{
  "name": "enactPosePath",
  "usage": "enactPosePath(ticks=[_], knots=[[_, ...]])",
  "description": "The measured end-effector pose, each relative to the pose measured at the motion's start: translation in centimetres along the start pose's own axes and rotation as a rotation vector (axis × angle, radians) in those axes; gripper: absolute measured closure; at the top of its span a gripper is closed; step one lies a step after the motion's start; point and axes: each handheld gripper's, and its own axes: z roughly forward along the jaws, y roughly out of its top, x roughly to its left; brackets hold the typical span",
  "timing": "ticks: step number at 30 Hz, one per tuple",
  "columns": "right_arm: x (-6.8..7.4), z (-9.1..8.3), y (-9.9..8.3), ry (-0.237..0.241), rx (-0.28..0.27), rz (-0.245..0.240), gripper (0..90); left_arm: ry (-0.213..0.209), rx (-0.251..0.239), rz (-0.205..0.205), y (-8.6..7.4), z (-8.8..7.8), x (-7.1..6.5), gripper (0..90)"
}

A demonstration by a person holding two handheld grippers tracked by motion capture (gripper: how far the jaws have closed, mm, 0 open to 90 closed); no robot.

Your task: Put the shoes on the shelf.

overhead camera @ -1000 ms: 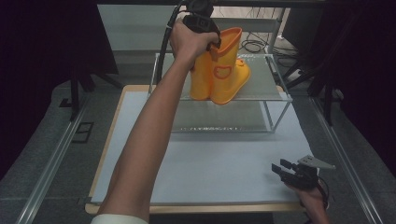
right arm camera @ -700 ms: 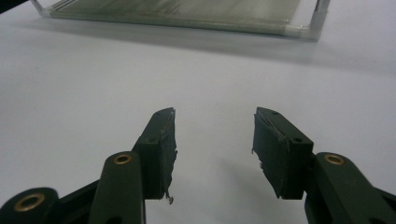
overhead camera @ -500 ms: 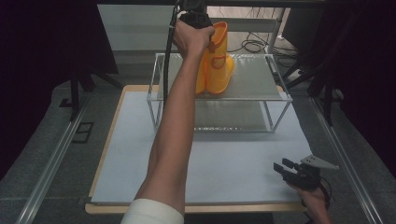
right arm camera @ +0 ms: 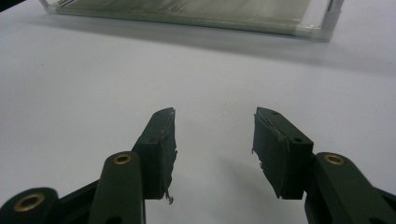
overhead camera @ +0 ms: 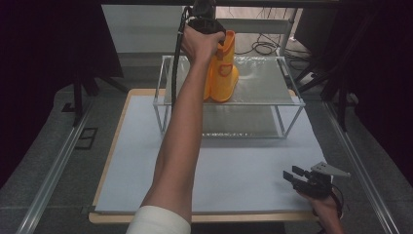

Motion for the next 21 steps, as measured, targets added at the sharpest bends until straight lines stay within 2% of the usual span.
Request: enactPosePath(ticks=[2,9,14,17,21], knots=[[0.1,0.07,-0.03,0.001,0.002,-0.003,48.5,-0.022,0.006,0.001,0.04,-0.08,0.2,53.0],[0.05,0.2,-0.1,0.0,0.009,-0.003,48.5,-0.046,0.035,0.042,0.34,-0.43,0.73,41.1],[0.01,0.25,-0.13,0.001,0.012,-0.002,48.5,-0.099,0.061,0.051,0.56,-0.38,0.81,31.4],[0.02,0.31,-0.14,0.001,0.013,-0.004,48.5,-0.089,0.066,0.049,0.72,-0.34,0.74,24.9],[0.01,0.3,-0.15,0.002,0.013,-0.005,48.4,-0.064,0.054,0.038,0.73,-0.28,0.93,24.2]])
